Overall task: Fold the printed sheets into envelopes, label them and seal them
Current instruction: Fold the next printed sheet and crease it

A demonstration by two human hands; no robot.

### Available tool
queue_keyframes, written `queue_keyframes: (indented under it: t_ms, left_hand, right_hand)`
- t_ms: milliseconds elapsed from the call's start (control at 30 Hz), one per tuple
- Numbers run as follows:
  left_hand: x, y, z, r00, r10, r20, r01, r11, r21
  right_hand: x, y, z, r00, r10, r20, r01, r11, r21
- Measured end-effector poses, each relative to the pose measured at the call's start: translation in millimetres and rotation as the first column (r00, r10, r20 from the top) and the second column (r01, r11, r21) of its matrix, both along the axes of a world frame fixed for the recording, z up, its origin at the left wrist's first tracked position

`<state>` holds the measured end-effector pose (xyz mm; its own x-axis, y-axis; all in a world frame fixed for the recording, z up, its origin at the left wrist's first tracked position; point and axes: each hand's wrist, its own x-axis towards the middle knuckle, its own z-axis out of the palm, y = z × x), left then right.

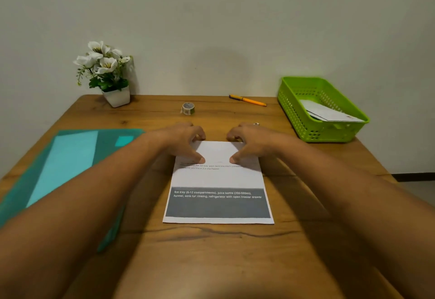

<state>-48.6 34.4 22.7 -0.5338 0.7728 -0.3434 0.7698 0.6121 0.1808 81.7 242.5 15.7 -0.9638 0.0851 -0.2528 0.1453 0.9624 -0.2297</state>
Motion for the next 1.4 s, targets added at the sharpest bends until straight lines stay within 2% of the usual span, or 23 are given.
queue_keyframes:
  t_ms: [100, 200, 333, 433, 567, 767, 1000, 1167, 1233, 1400]
  left_hand:
    - [-3, 6, 2, 0.998, 0.021, 0.056, -0.019, 0.999, -0.041]
    - [-3, 9, 1, 1.0, 0.004, 0.018, -0.003, 0.999, -0.047]
    - [5, 5, 2, 1.0, 0.001, -0.031, 0.002, 0.996, 0.088]
    - [17, 4, 0, 0.978, -0.021, -0.209, 0.063, 0.978, 0.197]
    - [30, 12, -5, 0.919, -0.031, -0.393, 0.135, 0.961, 0.24]
    - [34, 1, -11, 0.835, 0.01, -0.549, 0.152, 0.957, 0.249]
    - [29, -25, -19, 0.806, 0.09, -0.584, 0.111, 0.948, 0.3]
    - [32, -28, -15, 0.783, 0.16, -0.601, 0.135, 0.9, 0.415]
    - [31, -27, -16, 0.807, 0.165, -0.567, 0.116, 0.897, 0.426]
    - [37, -32, -28, 0.879, 0.116, -0.462, 0.053, 0.94, 0.337]
  right_hand:
    - [-5, -4, 4, 0.999, -0.019, 0.036, 0.021, 0.999, -0.049]
    - [-6, -4, 7, 0.996, -0.051, 0.079, 0.059, 0.993, -0.105]
    - [-6, -10, 13, 0.998, -0.05, 0.03, 0.051, 0.998, -0.032]
    - [-5, -19, 14, 0.994, -0.023, -0.102, 0.029, 0.998, 0.057]
    - [-9, -34, 10, 0.965, 0.048, -0.257, -0.005, 0.986, 0.165]
    - [-1, -34, 5, 0.945, 0.105, -0.311, 0.003, 0.944, 0.33]
    - [27, -2, 7, 0.974, 0.061, -0.219, 0.044, 0.896, 0.441]
    - [34, -13, 9, 0.947, 0.083, -0.31, 0.081, 0.874, 0.48]
    - [32, -20, 7, 0.943, 0.076, -0.325, 0.084, 0.888, 0.452]
    - [33, -29, -9, 0.951, 0.062, -0.304, 0.046, 0.94, 0.338]
